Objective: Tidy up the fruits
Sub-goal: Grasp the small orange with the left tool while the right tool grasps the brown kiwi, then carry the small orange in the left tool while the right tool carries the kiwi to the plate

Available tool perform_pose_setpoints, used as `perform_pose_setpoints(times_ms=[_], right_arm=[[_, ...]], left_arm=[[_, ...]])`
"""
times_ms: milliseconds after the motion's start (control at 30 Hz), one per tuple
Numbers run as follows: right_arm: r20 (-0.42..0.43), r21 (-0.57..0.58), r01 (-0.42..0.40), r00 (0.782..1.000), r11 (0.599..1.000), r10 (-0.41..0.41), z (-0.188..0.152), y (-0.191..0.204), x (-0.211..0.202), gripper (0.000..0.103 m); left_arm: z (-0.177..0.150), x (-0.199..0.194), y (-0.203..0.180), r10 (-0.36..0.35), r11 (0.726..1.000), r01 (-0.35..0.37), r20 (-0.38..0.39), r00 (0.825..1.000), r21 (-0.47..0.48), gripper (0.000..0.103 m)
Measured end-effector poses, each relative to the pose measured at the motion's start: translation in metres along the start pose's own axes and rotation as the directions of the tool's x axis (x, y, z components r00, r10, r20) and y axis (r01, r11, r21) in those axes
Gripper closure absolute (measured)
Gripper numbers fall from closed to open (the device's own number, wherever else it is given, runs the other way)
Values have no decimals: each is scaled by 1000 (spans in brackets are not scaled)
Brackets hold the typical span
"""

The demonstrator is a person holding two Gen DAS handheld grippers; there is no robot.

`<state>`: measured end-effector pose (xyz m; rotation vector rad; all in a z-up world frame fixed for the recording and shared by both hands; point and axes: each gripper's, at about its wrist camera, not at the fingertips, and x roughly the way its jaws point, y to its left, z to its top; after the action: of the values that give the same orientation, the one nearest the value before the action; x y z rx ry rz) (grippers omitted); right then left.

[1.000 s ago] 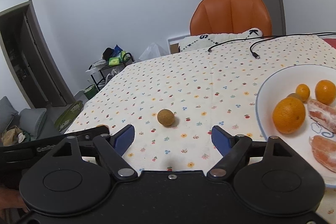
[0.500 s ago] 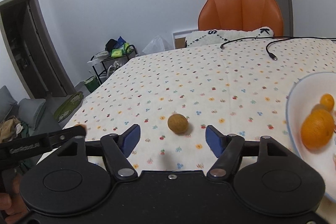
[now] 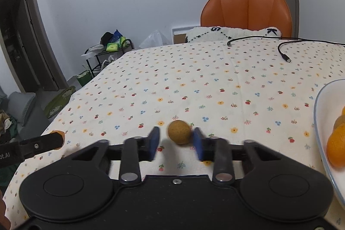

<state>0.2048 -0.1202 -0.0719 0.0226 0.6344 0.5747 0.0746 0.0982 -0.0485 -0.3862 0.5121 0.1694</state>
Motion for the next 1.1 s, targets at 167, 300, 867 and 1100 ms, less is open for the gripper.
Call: perform_pose_setpoints(times_ms=[167, 300, 867, 1100], right_arm=[[17, 8, -10, 1000, 1000, 10, 0, -1, -11, 79], [40, -4, -22, 999, 1000, 22, -1, 2, -29, 79], [121, 43, 9, 993, 999, -14, -5, -14, -86, 79], [149, 58, 21, 988, 998, -29, -8, -26, -106, 79]], left_arm=[[1, -3, -3, -7, 1000, 7, 11, 1000, 3, 82], [0, -6, -11, -28, 999, 28, 13, 1000, 15, 82], [0, -22, -56, -119, 989, 117, 23, 993, 86, 82], [-3, -27, -77, -152, 982, 149, 24, 988, 115, 82]])
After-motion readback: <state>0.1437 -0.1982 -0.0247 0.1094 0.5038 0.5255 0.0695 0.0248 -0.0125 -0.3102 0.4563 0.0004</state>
